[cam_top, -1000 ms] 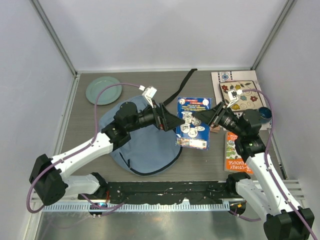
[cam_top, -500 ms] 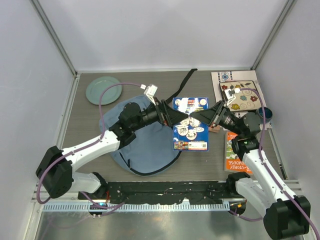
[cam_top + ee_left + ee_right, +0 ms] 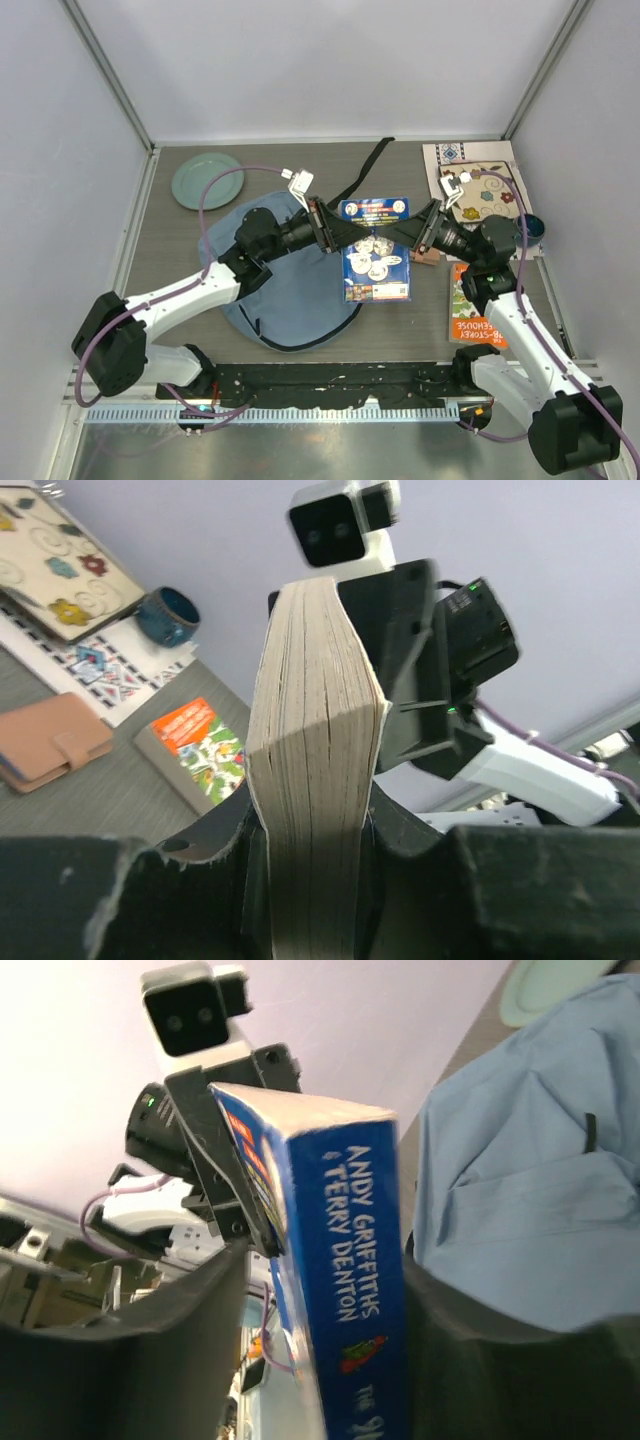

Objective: Pack the student bag
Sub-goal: Pick up the book from the center of the board.

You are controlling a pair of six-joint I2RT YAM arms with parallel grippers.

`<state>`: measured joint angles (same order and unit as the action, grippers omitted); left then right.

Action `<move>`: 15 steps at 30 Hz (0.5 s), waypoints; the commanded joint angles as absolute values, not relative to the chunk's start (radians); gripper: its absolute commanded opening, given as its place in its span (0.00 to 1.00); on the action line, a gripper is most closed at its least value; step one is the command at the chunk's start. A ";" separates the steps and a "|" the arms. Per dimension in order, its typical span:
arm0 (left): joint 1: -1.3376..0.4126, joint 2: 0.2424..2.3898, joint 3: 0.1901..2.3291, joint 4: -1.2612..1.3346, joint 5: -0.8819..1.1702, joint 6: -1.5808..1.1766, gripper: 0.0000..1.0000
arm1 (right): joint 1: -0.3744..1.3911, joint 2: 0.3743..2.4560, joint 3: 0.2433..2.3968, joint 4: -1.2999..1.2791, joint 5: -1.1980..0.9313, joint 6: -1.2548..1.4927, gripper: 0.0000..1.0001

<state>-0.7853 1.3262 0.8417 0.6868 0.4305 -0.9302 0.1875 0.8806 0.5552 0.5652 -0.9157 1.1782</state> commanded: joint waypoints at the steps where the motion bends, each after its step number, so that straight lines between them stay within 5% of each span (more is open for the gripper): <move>1: -0.770 1.224 0.841 0.559 0.281 -0.839 0.00 | 0.190 0.832 0.713 0.159 -0.792 0.899 0.75; 2: -0.772 1.203 0.839 0.519 0.247 -0.804 0.00 | 0.190 0.824 0.732 0.005 -0.691 0.797 0.82; 6: -0.769 1.065 0.841 0.295 -0.030 -0.761 0.00 | 0.192 0.787 0.735 -0.149 -0.555 0.750 0.84; 15: -0.769 0.896 0.749 0.334 -0.411 -0.912 0.00 | 0.208 0.696 0.470 0.150 -0.661 1.049 0.85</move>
